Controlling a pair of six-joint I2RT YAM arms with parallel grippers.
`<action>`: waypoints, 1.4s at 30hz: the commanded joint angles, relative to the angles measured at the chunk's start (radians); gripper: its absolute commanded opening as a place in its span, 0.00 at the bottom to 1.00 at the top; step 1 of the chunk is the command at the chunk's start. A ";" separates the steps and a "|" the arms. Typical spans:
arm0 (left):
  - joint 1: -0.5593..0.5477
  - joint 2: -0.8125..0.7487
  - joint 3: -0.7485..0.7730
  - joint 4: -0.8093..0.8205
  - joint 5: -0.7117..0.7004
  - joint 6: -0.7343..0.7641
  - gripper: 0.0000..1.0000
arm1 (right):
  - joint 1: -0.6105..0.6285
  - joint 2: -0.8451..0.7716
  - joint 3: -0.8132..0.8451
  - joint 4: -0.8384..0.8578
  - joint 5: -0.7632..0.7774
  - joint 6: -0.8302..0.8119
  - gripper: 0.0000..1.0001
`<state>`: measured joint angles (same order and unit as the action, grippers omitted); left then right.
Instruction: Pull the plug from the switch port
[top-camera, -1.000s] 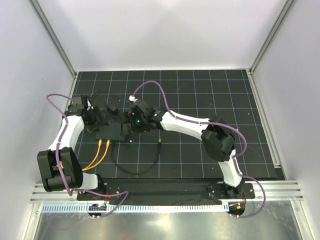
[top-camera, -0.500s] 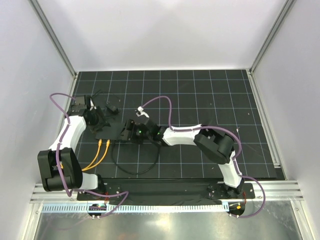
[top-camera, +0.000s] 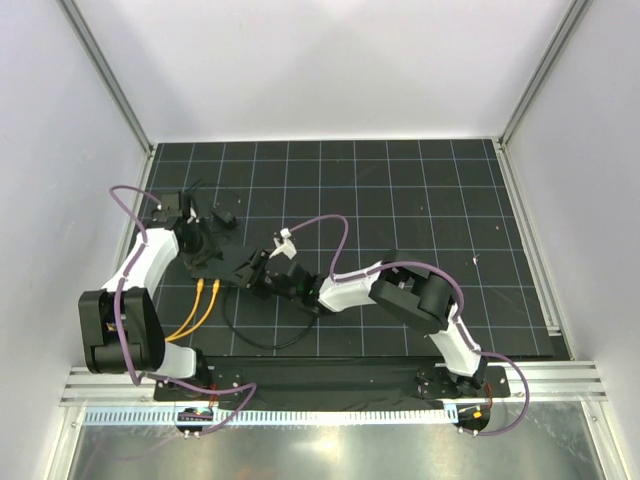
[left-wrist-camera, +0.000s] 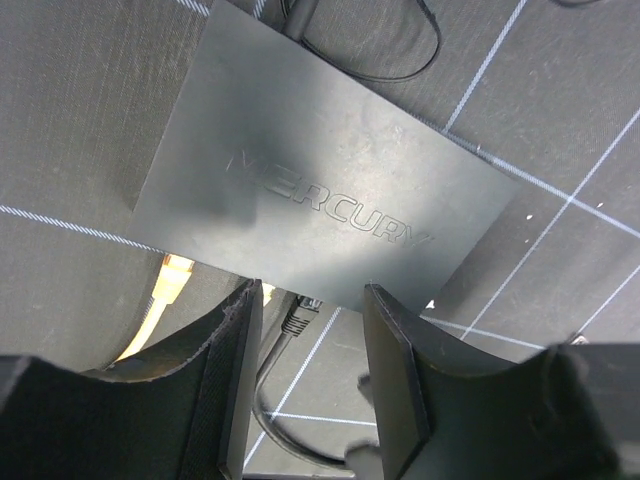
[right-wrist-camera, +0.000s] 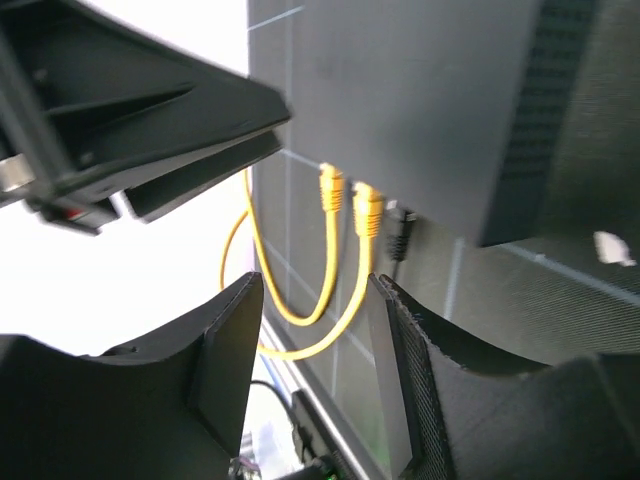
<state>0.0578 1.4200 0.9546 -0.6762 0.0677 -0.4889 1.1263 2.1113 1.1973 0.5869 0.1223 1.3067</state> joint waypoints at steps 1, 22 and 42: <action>-0.013 0.019 0.023 -0.014 -0.028 0.007 0.48 | 0.015 0.028 -0.008 0.106 0.091 0.049 0.53; -0.016 0.117 0.032 -0.023 -0.023 0.009 0.41 | 0.041 0.113 0.038 0.064 0.157 0.158 0.41; -0.027 0.122 0.042 -0.054 -0.060 0.039 0.40 | 0.047 0.205 0.110 0.093 0.174 0.207 0.39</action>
<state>0.0425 1.5410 0.9611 -0.7090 0.0338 -0.4759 1.1652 2.3001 1.2686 0.6521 0.2600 1.5074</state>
